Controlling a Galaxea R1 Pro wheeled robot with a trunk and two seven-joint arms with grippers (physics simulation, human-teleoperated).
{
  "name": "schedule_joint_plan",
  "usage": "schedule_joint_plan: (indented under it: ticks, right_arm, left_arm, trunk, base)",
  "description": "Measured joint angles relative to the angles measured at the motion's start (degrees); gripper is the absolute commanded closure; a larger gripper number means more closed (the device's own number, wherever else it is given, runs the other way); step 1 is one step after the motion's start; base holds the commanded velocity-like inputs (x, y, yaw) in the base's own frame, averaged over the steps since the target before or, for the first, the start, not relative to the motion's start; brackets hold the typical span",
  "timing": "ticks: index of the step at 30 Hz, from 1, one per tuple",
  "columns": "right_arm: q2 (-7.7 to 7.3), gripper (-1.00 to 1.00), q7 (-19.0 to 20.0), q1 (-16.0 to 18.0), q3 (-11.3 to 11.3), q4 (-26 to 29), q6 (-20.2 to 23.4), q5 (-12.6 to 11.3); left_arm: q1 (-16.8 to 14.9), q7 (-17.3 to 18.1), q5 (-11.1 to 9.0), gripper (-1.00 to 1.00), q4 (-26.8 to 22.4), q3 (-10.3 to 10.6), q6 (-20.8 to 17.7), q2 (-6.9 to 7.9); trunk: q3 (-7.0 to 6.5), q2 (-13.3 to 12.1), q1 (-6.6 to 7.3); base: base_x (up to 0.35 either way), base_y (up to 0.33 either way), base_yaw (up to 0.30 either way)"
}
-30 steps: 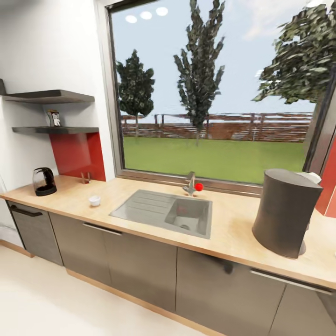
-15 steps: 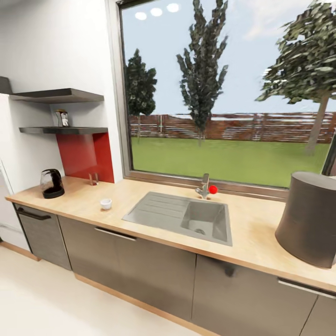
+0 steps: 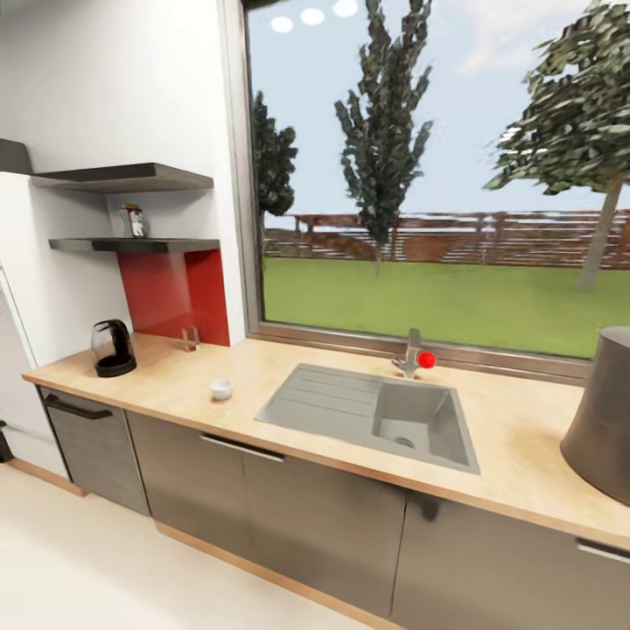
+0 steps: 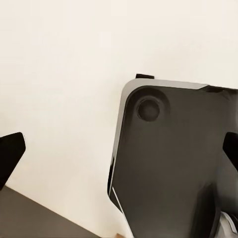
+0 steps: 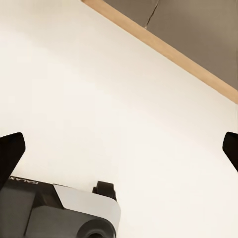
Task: Set up a coffee station on the kitchen countertop: keep the coffee maker on the countertop, move the bottle of coffee from the kitchen shelf to the counter next to the coffee maker, place a paper coffee filter on top of the coffee maker, put the saucer next to the coffee maker with the coffee cup on the saucer, and place the electric kettle next to the coffee maker.
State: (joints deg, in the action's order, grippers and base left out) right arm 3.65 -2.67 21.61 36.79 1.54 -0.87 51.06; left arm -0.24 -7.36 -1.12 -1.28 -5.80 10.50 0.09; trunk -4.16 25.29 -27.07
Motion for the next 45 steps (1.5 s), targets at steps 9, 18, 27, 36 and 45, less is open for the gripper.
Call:
schedule_joint_plan:
  ticks: [9, 18, 27, 36, 45]
  right_arm:
    - [0.02, -1.0, 0.0, 0.0, 0.0, 0.0, 0.0, 0.0]
    - [0.02, -1.0, 0.2, 0.0, 0.0, 0.0, 0.1, 0.0]
    - [0.28, -1.0, 0.1, 0.0, 0.0, 0.0, 0.2, 0.0]
    - [0.26, -1.0, 0.0, 0.0, 0.0, 0.0, 0.1, 0.0]
    - [-0.28, -1.0, -0.3, -0.3, 0.1, 0.1, -0.2, 0.0]
  left_arm:
    - [0.0, 0.0, 0.0, -1.0, 0.0, 0.0, 0.0, 0.0]
    - [0.0, 0.0, 0.0, -1.0, 0.0, 0.0, 0.0, 0.0]
    - [0.0, 0.0, 0.0, -1.0, 0.0, 0.0, 0.0, 0.0]
    - [0.0, 0.0, 0.0, -1.0, 0.0, 0.0, 0.0, -0.09]
    - [0.0, 0.0, 0.0, -1.0, 0.0, 0.0, 0.0, 0.0]
  trunk:
    - [0.0, 0.0, 0.0]
    - [0.0, 0.0, 0.0]
    - [0.0, 0.0, 0.0]
    - [0.0, 0.0, 0.0]
    - [0.0, 0.0, 0.0]
  base:
    - [0.116, 0.315, 0.0]
    - [0.115, 0.315, 0.0]
    - [0.115, 0.315, 0.0]
    - [0.114, 0.315, 0.0]
    - [0.113, 0.315, 0.0]
